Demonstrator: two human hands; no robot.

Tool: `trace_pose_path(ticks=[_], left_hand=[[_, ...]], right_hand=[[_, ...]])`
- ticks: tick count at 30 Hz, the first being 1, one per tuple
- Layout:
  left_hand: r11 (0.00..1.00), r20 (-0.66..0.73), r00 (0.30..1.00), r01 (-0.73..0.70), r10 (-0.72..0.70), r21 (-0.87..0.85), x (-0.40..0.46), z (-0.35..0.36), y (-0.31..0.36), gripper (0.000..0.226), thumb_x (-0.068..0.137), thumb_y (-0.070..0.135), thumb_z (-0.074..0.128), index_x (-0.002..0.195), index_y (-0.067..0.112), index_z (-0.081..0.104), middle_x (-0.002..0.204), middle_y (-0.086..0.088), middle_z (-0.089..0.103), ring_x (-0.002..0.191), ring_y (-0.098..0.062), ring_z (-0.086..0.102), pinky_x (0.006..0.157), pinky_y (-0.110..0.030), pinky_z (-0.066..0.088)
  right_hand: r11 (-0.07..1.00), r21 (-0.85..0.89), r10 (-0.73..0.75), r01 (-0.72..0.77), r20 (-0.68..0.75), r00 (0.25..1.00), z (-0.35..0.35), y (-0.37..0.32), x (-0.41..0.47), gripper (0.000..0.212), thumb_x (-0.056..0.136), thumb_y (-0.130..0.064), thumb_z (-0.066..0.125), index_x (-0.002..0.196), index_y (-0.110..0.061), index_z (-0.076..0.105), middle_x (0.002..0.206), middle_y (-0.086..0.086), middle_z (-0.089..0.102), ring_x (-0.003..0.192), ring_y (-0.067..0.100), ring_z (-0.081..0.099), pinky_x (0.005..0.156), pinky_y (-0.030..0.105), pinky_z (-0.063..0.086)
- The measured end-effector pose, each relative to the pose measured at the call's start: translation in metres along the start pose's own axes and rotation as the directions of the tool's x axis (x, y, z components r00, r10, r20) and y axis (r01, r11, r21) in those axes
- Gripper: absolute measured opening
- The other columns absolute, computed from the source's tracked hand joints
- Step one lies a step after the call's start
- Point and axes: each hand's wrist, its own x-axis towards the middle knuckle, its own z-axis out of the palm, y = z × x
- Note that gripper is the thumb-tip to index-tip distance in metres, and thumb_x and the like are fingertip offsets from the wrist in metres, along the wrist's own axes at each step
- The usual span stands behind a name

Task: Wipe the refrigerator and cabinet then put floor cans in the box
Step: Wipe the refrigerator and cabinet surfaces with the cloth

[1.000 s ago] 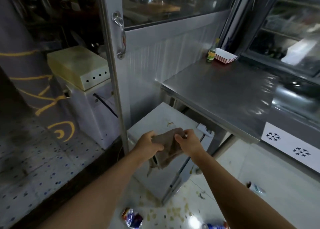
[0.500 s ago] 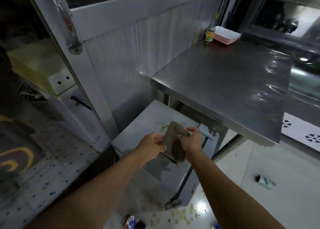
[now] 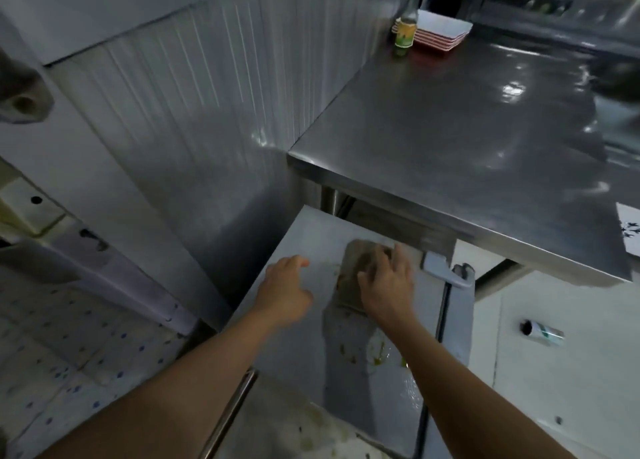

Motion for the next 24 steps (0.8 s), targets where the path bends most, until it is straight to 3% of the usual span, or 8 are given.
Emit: trace_pose_path(ticks=[4, 7, 10, 15, 19, 24], left_hand=[[0.978, -0.006, 0.995, -0.092, 0.095, 0.185, 0.023, -0.004, -0.022, 0.058, 0.084, 0.015, 0.053, 0.138, 0.022, 0.03, 0.146, 0.001, 0.029, 0.13, -0.026, 0.026, 0.102, -0.041, 0.033], [0.958, 0.046, 0.994, -0.112, 0.104, 0.264, 0.042, -0.009, -0.035, 0.063, 0.086, 0.014, 0.049, 0.142, 0.022, 0.023, 0.152, 0.0, 0.017, 0.134, -0.027, 0.02, 0.107, -0.043, 0.03], [0.974, 0.074, 0.991, -0.123, 0.11, 0.189, 0.054, -0.012, -0.041, 0.055, 0.084, 0.005, 0.047, 0.136, 0.014, 0.031, 0.147, -0.003, 0.024, 0.13, -0.026, 0.027, 0.106, -0.04, 0.034], [0.983, 0.02, 0.991, -0.133, 0.132, 0.128, 0.059, -0.013, -0.051, 0.07, 0.085, 0.002, 0.049, 0.146, 0.014, 0.02, 0.154, 0.0, 0.015, 0.133, -0.023, 0.027, 0.108, -0.032, 0.032], [0.997, 0.014, 0.998, -0.07, 0.069, 0.046, 0.064, -0.016, -0.054, 0.071, 0.082, 0.008, 0.056, 0.145, 0.015, 0.023, 0.15, -0.001, 0.023, 0.129, -0.023, 0.032, 0.105, -0.038, 0.037], [0.999, 0.009, 0.999, -0.031, 0.031, -0.033, 0.067, -0.013, -0.059, 0.068, 0.085, 0.015, 0.058, 0.145, 0.016, 0.025, 0.149, -0.002, 0.03, 0.135, -0.022, 0.031, 0.108, -0.032, 0.03]], right_hand=[[0.995, -0.093, 0.041, -0.031, 0.109, 0.993, 0.037, -0.003, 0.002, 0.065, 0.097, -0.049, 0.033, 0.151, -0.029, 0.002, 0.159, 0.007, -0.014, 0.146, 0.029, -0.009, 0.118, 0.043, 0.005], [0.982, -0.176, 0.067, -0.062, 0.021, 0.998, 0.054, -0.003, 0.003, 0.064, 0.098, -0.049, 0.029, 0.15, -0.033, -0.005, 0.157, 0.006, -0.022, 0.145, 0.029, -0.014, 0.118, 0.045, 0.005], [0.977, -0.201, 0.056, -0.065, -0.05, 0.997, 0.07, -0.017, -0.002, 0.062, 0.098, -0.043, 0.03, 0.15, -0.035, -0.004, 0.157, 0.005, -0.02, 0.145, 0.028, -0.017, 0.117, 0.045, 0.0], [0.978, -0.202, -0.065, 0.055, -0.048, 0.997, 0.098, -0.051, -0.002, 0.061, 0.097, -0.039, 0.03, 0.151, -0.03, 0.003, 0.159, 0.005, -0.015, 0.145, 0.026, -0.018, 0.117, 0.042, -0.005], [0.967, -0.23, -0.129, 0.111, -0.065, 0.99, 0.095, -0.058, 0.04, 0.058, 0.099, -0.041, 0.026, 0.151, -0.03, 0.004, 0.159, 0.002, -0.012, 0.146, 0.025, -0.014, 0.118, 0.042, -0.002], [0.947, -0.253, -0.208, 0.2, -0.004, 0.978, 0.094, -0.077, 0.107, 0.056, 0.098, -0.04, 0.029, 0.15, -0.034, 0.008, 0.16, -0.001, -0.004, 0.147, 0.025, -0.007, 0.118, 0.041, 0.0]])
